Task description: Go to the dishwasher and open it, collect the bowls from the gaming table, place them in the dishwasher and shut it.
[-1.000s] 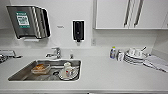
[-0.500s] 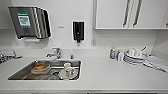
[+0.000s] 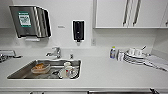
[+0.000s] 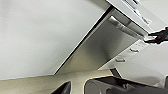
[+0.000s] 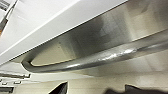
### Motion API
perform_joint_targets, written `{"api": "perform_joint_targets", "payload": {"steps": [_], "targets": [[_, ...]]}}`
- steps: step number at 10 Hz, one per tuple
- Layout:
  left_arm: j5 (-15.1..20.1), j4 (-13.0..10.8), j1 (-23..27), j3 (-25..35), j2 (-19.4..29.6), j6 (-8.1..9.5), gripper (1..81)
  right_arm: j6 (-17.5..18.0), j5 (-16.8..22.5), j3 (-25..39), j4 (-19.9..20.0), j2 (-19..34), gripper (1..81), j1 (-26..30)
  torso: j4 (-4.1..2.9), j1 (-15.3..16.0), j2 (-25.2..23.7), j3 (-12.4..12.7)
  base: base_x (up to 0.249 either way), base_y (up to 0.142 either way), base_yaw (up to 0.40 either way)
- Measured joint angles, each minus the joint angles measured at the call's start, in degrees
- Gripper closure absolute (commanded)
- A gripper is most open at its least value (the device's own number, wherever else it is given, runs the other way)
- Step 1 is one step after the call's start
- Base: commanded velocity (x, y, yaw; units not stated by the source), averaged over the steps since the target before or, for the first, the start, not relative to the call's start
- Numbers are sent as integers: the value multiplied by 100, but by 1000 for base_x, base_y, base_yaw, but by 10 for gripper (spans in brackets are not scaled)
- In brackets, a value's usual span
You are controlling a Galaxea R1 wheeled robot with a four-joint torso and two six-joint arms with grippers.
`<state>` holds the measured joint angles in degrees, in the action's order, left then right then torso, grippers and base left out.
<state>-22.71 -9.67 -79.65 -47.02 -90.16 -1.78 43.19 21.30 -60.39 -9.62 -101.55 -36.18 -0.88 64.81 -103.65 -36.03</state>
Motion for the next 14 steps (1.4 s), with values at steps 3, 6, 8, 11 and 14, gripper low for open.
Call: {"api": "perform_joint_targets", "payload": {"steps": [3, 6, 8, 11, 14], "targets": [[-49, -46, 2, 2, -33, 2, 10, 110, 66, 72, 2, -5, 10, 201, 0, 7, -6, -470, 0, 0, 0], [-101, -67, 24, 0, -90, 0, 10, 176, 91, 306, 133, 74, 10, 667, 0, 11, -5, -575, 0, 0, 0], [-96, -80, 17, 0, -96, 0, 10, 188, 201, 404, 469, 199, 10, 1111, 0, 11, -5, -575, 0, 0, 0], [-99, -83, 17, -35, -193, 0, 10, 286, 533, 400, 1096, 213, 10, 1369, 0, 11, -5, -577, 0, 0, 0], [-110, -83, 17, -48, -193, 2, 10, 645, 824, 172, 1264, 6, 10, 1362, 0, 11, -5, -577, 0, 0, 0]]}}
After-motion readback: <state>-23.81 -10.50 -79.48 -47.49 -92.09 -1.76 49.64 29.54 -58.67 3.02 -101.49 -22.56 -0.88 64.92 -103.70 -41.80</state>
